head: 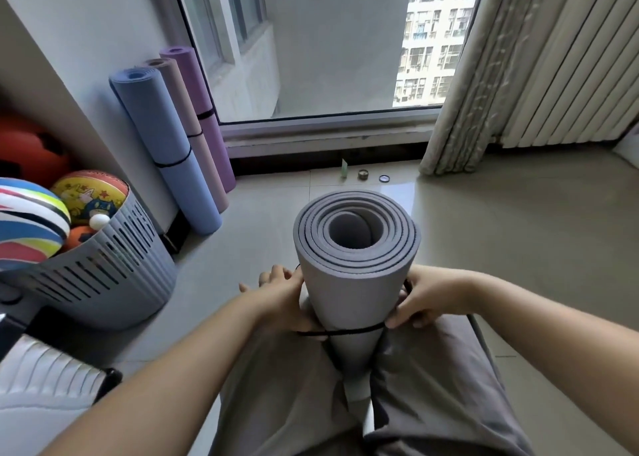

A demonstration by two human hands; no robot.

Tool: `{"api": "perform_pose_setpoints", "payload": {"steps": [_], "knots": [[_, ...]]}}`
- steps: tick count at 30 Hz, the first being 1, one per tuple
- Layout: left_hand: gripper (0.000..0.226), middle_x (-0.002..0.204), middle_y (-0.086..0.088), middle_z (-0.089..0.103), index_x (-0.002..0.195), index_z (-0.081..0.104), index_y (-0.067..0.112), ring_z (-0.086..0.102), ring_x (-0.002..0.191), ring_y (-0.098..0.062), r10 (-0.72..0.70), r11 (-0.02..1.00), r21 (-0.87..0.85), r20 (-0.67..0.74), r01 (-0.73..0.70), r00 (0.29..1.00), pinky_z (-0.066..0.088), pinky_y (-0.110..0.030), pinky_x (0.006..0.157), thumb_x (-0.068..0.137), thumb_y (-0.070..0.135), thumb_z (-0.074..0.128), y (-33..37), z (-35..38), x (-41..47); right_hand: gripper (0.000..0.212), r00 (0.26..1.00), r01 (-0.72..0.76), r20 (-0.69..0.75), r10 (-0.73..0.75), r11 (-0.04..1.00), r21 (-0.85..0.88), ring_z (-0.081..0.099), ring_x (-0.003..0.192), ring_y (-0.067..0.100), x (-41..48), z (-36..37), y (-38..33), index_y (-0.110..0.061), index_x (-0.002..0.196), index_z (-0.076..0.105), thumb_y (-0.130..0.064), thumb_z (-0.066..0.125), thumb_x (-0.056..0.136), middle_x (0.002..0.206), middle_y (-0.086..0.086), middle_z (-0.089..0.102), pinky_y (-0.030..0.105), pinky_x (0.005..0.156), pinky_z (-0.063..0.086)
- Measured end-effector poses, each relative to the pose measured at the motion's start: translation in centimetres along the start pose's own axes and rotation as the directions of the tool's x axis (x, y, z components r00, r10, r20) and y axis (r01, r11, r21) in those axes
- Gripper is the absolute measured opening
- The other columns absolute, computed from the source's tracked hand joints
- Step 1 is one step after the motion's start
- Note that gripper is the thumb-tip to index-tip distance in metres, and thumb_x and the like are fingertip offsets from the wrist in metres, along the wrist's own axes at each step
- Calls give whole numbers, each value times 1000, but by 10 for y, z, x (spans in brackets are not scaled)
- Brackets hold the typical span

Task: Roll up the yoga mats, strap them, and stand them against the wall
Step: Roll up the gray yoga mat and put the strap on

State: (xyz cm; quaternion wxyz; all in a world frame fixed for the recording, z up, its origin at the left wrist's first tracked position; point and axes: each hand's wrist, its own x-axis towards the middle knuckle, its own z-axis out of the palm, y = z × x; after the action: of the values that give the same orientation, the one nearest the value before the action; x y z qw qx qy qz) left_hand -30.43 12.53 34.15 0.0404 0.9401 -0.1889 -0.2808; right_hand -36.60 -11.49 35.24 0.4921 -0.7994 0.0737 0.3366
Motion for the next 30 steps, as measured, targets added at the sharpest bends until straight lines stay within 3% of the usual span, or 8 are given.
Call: {"api": "perform_pose_setpoints", "payload": {"steps": [3, 7, 11, 13, 17, 22, 25, 30], "knots": [[95, 117, -2, 26, 140, 24, 28, 27, 128, -29, 36, 998, -53, -71, -40, 997, 10, -69, 108, 66, 62, 74, 1, 4, 12, 55, 998, 54, -18, -55, 998, -25, 62, 82, 15, 16, 0, 2, -29, 104, 54, 3, 81, 69, 101, 0, 60, 25, 64, 54], [74, 121, 4, 42, 127, 36, 37, 35, 126, -27, 86, 974, -190, -178, -120, 980, 4, -72, 106, 68, 55, 77, -5, -6, 26, 66, 985, 167, -54, -166, 986, 25, 62, 91, 19, 31, -14, 2, -28, 115, 51, 0, 84, 64, 109, 11, 58, 29, 72, 56], [43, 80, 16, 52, 98, 41, 40, 50, 113, -26, 93, 957, -240, -272, -161, 958, 9, -74, 101, 73, 49, 76, -14, -51, 46, 72, 949, 294, -141, -283, 954, 61, 60, 91, 10, 55, -41, -24, -21, 123, 50, 2, 83, 63, 110, 15, 58, 27, 74, 55], [47, 89, 16, 56, 107, 46, 37, 48, 116, -27, 83, 968, -199, -314, -152, 946, 12, -76, 99, 72, 52, 74, -21, -74, 69, 74, 942, 310, -150, -300, 950, 47, 63, 100, 9, 74, -61, -46, -19, 127, 49, 7, 81, 66, 119, 3, 61, 26, 75, 55], [66, 122, 16, 57, 123, 43, 39, 43, 125, -30, 73, 980, -149, -359, -134, 931, 13, -81, 95, 68, 61, 73, -42, -101, 117, 80, 940, 311, -156, -304, 950, 24, 61, 111, 20, 125, -92, -75, -20, 130, 47, 2, 84, 62, 122, 7, 62, 37, 86, 57], [71, 117, 20, 55, 128, 33, 43, 36, 130, -27, -21, 984, -175, -341, -42, 940, 5, -78, 98, 70, 54, 72, -67, -117, 176, 73, 955, 277, -130, -268, 959, 63, 62, 108, 19, 199, -112, -87, -20, 127, 48, 7, 80, 67, 121, 9, 61, 35, 84, 57], [74, 116, 17, 55, 127, 28, 48, 39, 128, -30, -49, 977, -211, -321, -21, 946, 5, -79, 96, 68, 58, 71, -84, -126, 214, 58, 959, 280, -94, -268, 948, 153, 64, 89, 10, 234, -126, -94, -19, 118, 51, 13, 71, 75, 104, 2, 59, 29, 80, 57], [74, 128, 6, 32, 130, 33, 49, 35, 127, -24, -82, 985, -165, -198, 49, 977, 10, -78, 99, 67, 63, 70, -109, -136, 243, 50, 960, 187, 124, -252, 903, 388, 59, 92, 18, 261, -148, -96, -22, 115, 54, 5, 64, 74, 98, 6, 58, 33, 85, 53]]}}
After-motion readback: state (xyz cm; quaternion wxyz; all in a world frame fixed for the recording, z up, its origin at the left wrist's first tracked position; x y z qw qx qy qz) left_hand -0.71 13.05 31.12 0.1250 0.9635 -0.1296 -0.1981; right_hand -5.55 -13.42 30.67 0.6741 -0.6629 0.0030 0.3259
